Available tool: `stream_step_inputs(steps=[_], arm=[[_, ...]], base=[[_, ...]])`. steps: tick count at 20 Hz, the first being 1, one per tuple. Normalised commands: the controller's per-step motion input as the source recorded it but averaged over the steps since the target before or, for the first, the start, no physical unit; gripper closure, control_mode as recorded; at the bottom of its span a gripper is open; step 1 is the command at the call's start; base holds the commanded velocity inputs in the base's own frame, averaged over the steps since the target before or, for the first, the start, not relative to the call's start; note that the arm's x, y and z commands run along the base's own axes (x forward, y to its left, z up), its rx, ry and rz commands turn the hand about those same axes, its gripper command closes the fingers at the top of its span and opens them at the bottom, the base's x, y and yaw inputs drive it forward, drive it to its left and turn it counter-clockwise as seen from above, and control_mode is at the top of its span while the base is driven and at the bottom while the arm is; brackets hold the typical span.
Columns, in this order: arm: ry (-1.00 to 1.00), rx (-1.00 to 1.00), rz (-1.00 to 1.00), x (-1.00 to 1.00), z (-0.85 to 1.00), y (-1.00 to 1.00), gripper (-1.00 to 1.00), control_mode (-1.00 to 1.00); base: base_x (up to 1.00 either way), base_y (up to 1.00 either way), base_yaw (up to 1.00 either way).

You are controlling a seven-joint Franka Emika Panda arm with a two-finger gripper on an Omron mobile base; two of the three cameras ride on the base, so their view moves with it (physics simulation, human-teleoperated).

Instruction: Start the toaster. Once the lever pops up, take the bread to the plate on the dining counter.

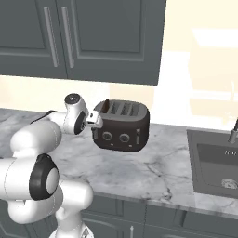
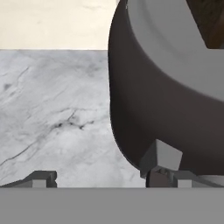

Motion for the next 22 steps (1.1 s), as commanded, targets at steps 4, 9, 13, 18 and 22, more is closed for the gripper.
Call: stream_step_inputs(steps=[4,9,13,18,22], arm=[[0.0,0.0,0.0,-0.18,-0.11,0.0,-1.0,-1.0],[0.0,0.0,0.0,-0.29,0.0,0.0,-1.0,-1.0],[0.0,0.0,0.0,-0.04,0.0,0.02,-1.0,-1.0],[0.0,0.0,0.0,0.0,0.09,0.01,-1.0,-1.0],[0.0,0.0,0.0,0.0,0.22,0.0,-1.0,-1.0]], base=[[0.0,0.0,0.0],[0.0,0.0,0.0],[0.0,0.0,0.0],[0.0,0.0,0.0],[0.0,0.0,0.0]])
